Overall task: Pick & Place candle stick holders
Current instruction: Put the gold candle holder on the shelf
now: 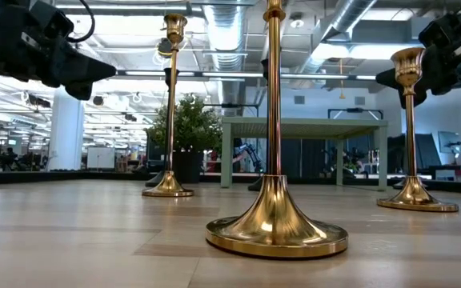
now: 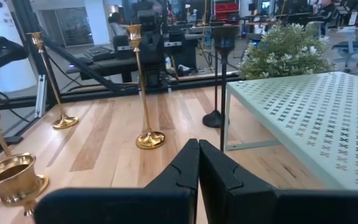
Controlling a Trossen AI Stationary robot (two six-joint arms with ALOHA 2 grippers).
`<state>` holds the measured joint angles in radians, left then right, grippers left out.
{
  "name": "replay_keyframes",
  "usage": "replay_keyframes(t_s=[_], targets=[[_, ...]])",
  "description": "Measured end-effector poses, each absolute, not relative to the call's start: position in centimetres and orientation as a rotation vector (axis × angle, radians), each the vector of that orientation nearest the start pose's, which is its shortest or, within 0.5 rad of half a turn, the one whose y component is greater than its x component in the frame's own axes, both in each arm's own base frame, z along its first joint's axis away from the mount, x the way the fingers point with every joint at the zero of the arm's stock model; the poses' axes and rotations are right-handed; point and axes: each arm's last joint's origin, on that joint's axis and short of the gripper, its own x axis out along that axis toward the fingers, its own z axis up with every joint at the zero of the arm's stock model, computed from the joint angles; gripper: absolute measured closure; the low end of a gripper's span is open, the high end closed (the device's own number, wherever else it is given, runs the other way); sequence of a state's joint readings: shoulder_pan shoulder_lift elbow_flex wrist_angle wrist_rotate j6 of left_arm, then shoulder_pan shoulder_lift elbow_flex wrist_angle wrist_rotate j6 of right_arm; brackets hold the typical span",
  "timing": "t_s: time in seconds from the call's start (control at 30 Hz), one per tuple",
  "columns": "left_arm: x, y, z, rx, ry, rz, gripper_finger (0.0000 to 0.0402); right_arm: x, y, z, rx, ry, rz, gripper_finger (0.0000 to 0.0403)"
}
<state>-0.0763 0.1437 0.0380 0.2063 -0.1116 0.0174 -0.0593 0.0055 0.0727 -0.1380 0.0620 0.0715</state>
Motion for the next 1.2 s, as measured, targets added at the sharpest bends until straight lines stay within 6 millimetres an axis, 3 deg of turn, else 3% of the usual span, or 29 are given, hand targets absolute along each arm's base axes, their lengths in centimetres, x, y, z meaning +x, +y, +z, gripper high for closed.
replay_keyframes(t_s=[0.27, 0.73, 0.97, 1.2], targets=[[12.0, -1.8, 18.3, 0.009, -0.078, -0.063, 0.0399, 9.3, -0.7, 17.6, 0.071, 0.049, -0.123, 0.0403], [13.7, -2.9, 17.2, 0.045, -0.002, -0.058, 0.0394, 9.3, -0.7, 17.6, 0.071, 0.049, -0.123, 0.0403], [14.1, -3.0, 17.1, 0.060, -0.010, -0.053, 0.0367, 9.3, -0.7, 17.6, 0.071, 0.051, -0.123, 0.0403], [14.7, -3.1, 16.7, 0.071, 0.001, -0.053, 0.0315, 9.3, -0.7, 17.6, 0.071, 0.051, -0.123, 0.0403]])
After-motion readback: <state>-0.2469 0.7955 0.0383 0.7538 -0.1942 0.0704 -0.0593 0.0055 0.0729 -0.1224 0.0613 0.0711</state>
